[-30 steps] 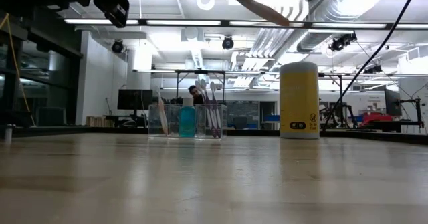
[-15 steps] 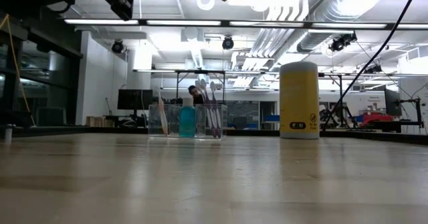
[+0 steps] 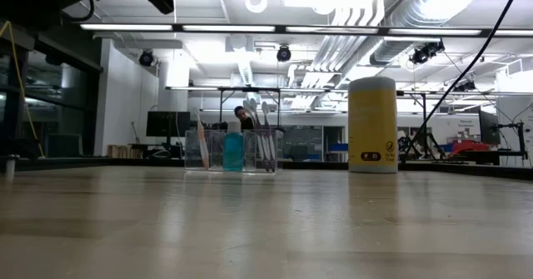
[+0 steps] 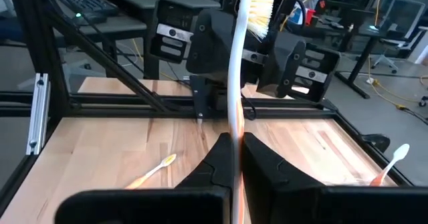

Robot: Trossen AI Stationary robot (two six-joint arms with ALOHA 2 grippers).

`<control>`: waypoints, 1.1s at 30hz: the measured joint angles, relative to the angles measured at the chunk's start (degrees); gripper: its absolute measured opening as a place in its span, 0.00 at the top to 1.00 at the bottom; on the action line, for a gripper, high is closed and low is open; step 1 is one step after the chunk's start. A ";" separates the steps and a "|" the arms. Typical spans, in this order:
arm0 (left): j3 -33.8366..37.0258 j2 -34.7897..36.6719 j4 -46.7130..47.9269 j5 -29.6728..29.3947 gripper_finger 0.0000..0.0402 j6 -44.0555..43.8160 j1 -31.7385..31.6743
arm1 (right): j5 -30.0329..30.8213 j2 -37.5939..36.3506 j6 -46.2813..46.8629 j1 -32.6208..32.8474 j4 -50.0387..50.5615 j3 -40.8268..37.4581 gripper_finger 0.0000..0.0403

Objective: Pick & Place toothbrushing station
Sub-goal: Put the right orange toothbrush into transparent organizer

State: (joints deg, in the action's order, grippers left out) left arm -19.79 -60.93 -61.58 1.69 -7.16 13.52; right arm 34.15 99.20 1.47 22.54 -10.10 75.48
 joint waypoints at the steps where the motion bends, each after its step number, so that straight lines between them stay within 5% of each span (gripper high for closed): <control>1: 0.00 0.00 -0.23 0.00 0.65 0.00 0.00 | -0.09 0.00 -0.03 -0.15 -0.01 0.00 0.99; 16: -1.38 0.00 -0.20 0.04 0.65 2.66 0.00 | -7.65 0.00 -0.21 -3.65 -2.48 0.00 0.99; 33: -7.85 -7.32 0.38 4.22 0.65 2.84 -2.58 | -8.73 0.00 -0.25 -4.65 -1.97 0.00 0.99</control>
State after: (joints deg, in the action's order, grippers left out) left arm -27.64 -68.25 -61.20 5.91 -4.31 10.94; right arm 25.42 99.20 1.22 17.89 -12.07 75.48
